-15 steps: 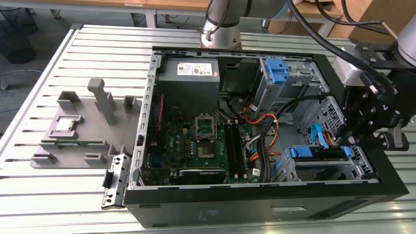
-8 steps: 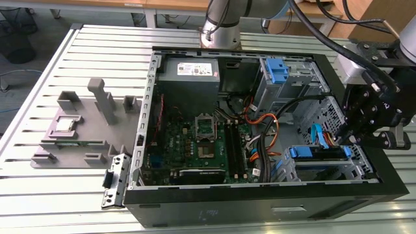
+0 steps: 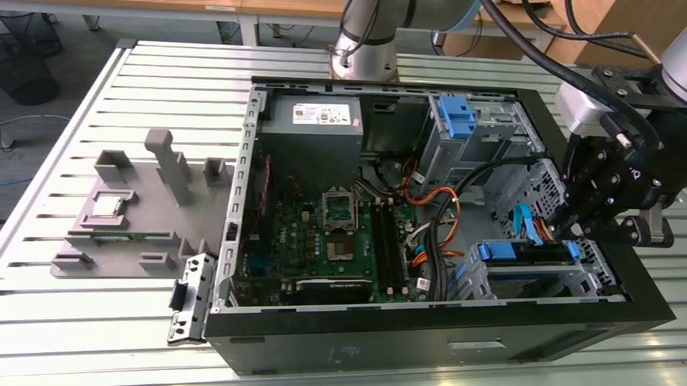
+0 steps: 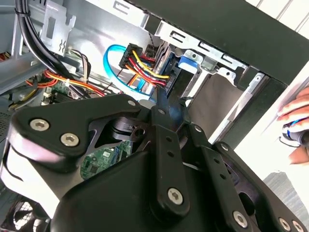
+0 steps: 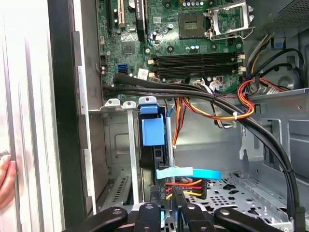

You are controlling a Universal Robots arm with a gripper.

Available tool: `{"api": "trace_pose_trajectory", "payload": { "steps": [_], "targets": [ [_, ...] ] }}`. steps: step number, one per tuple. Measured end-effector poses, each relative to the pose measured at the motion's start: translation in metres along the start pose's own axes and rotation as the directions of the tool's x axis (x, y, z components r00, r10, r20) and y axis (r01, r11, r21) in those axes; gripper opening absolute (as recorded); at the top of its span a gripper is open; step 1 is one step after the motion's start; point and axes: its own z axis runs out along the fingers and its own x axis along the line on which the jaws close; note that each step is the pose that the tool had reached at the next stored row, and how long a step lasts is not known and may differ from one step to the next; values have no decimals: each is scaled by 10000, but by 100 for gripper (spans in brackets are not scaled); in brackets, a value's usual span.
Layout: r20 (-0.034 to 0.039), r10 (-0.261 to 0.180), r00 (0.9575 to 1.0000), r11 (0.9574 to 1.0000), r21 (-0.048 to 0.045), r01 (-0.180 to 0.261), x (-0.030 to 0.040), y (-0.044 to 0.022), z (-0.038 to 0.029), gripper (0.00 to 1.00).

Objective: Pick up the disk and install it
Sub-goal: 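Insert the second disk wire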

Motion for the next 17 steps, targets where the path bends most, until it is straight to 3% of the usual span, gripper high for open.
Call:
{"api": "trace_pose_trajectory", "payload": {
  "steps": [17],
  "targets": [
    [4, 0, 10000, 10000, -5, 0, -1, -1, -41, 25]
  ]
}}
